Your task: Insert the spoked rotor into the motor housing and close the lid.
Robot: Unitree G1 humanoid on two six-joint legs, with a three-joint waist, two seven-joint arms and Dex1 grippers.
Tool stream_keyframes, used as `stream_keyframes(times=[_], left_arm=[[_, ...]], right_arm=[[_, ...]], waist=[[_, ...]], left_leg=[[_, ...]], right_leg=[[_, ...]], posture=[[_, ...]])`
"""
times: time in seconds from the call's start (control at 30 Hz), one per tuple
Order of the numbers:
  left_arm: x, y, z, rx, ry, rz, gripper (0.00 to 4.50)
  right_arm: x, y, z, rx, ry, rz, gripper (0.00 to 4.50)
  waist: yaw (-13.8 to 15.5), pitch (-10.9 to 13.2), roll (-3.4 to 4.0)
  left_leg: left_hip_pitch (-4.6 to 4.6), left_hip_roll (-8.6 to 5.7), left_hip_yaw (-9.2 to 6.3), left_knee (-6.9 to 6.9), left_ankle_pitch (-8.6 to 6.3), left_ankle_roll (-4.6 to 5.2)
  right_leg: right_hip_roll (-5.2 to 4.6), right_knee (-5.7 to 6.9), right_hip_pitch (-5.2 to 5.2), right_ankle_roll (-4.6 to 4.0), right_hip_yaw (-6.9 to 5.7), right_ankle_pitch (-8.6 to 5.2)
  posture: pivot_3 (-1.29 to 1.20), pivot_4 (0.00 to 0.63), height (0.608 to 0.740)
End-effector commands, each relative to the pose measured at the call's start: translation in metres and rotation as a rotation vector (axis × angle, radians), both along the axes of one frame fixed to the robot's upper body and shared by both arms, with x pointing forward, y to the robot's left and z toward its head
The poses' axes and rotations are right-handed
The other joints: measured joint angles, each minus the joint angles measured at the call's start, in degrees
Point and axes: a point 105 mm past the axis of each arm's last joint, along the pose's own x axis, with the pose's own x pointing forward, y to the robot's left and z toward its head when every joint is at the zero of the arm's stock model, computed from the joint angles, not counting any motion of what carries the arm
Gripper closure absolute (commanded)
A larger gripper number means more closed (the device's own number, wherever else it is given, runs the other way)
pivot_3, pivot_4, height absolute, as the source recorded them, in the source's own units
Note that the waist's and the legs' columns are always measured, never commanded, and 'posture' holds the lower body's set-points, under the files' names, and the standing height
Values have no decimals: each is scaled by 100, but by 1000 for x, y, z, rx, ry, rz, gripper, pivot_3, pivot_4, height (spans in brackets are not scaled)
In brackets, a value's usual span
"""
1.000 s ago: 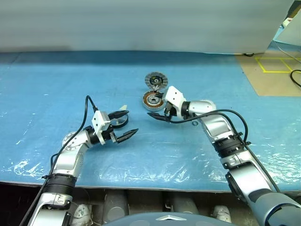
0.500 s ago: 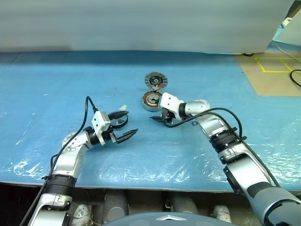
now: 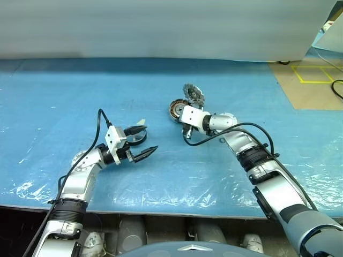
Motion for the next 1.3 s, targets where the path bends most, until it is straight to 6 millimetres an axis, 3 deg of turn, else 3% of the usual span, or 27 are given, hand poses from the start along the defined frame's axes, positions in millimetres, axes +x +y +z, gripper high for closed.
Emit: stream_keyframes(times=[0.03,0.17,0.33,0.6,0.73,0.93,1.03,1.23,1.3], left_arm=[[-2,-3,10,1,-40,-15,0],[-1,-3,10,3,-39,-14,0],[-2,-3,10,8,-38,-15,0],[-3,-2,9,13,-32,-20,0],[-2,-3,9,14,-29,-25,0],[-2,-5,8,18,-27,-34,0],[-2,-4,8,21,-26,-36,0],[-4,-4,7,24,-23,-38,0],[-5,-5,6,25,-22,-39,0]], right_arm=[[2,3,11,24,-23,8,4461],[-11,10,15,74,35,91,4461],[-42,15,17,71,116,264,4461],[-101,-12,-24,-100,320,401,4461],[-108,-21,-32,-126,336,390,4461],[-98,-15,-20,-69,298,356,4461],[-94,-11,-13,-34,277,353,3823],[-94,0,6,102,265,360,1826],[-95,2,12,140,261,370,1826]], waist=[[-1,0,0],[-3,0,0],[1,0,0],[56,0,0],[48,0,-1],[40,-1,-1],[26,-1,-1],[15,-1,-1],[15,-1,-1]], left_leg=[[0,0,0,0,0,0],[-1,0,0,0,-1,1],[-3,3,0,-5,-2,4],[-4,3,-1,-7,-12,22],[7,2,0,-4,-13,22],[16,1,2,-4,-13,21],[16,2,3,-3,-13,21],[14,1,4,-3,-12,22],[14,2,4,-4,-12,22]], right_leg=[[0,0,0,0,0,0],[0,0,0,0,0,0],[1,-1,-2,0,-3,0],[0,-2,-2,-2,-7,-2],[-1,-5,5,-3,-1,-2],[-1,-4,10,-3,4,-2],[0,-4,10,-3,4,-2],[0,-5,9,-3,5,-2],[0,-6,9,-4,4,-3]], posture=[[0,150,740],[0,150,740],[0,150,740],[0,150,740],[0,150,740],[0,150,740],[0,150,740],[0,150,740],[0,150,740]])
